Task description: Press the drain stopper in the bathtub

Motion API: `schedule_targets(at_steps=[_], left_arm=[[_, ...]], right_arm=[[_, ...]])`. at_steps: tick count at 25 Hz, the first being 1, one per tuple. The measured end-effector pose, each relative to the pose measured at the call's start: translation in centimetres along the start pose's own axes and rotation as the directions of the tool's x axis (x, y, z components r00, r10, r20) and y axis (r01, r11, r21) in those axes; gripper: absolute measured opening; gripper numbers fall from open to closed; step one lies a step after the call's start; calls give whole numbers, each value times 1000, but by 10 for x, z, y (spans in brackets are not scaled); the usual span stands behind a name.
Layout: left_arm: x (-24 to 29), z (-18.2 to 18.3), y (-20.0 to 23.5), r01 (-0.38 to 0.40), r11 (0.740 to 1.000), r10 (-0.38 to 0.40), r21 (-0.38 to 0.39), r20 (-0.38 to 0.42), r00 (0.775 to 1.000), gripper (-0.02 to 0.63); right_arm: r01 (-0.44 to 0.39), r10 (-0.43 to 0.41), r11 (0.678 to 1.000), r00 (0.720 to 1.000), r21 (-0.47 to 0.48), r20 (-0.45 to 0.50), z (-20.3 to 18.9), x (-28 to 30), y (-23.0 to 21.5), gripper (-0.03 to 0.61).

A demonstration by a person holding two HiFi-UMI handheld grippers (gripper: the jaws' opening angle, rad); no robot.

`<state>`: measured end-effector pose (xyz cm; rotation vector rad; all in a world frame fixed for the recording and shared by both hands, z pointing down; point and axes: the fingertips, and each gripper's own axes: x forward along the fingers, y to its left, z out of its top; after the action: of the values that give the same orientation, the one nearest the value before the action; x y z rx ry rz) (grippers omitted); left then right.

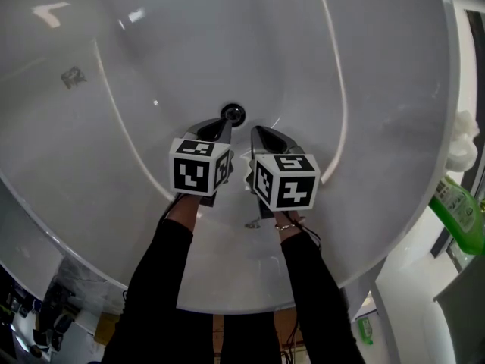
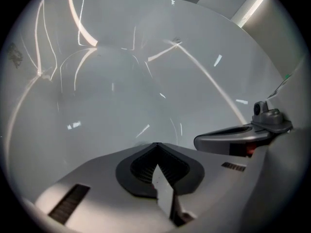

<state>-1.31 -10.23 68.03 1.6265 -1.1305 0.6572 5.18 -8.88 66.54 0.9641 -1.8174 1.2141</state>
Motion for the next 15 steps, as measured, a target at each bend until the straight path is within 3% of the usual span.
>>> schedule_targets(at_steps=[15], left_arm=[[38, -23, 13, -27, 1000, 26, -11, -55, 998, 8]], right_arm=[[-10, 10, 1000, 999, 2, -32, -7, 21, -9, 2]])
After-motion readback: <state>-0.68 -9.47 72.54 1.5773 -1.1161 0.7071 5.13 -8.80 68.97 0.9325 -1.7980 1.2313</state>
